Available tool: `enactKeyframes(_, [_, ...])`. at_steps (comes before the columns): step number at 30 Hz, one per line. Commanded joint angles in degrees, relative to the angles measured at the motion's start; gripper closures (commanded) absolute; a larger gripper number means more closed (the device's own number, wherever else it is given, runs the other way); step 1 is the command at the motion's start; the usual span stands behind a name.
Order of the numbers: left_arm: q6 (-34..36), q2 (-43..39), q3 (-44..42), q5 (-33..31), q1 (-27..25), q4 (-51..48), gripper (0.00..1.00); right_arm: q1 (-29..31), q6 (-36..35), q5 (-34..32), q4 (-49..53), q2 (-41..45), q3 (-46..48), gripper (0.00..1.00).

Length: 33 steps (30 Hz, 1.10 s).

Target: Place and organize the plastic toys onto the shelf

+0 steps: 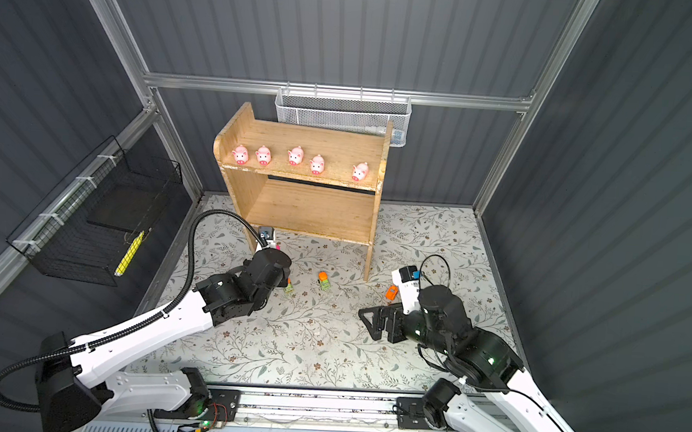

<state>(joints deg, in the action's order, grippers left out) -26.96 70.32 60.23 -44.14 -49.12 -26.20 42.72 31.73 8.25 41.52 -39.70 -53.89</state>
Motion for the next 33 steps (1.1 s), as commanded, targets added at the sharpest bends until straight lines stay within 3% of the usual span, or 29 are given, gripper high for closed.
enactKeyframes(1, [6.07,1.62,3.15,2.98,2.73,-0.87,0.71,0.52,-2.89,0.8,-4.8,-3.82,-3.21,0.01])
enactKeyframes(17, [13.46,8.88,11.86,15.82,15.5,5.14,0.72,0.61,-5.27,-0.11,-5.79,-14.26,-11.91,0.01])
enactKeyframes(27, [15.65,12.83,14.37,21.32,19.83,7.86,0.74,0.45,-5.7,-1.25,-3.3,-17.4,-16.29,0.01])
enactKeyframes(33, [12.77,6.49,8.3,21.35,20.08,6.68,0.71,0.51,-6.09,-0.05,-1.37,-17.77,-16.01,0.01])
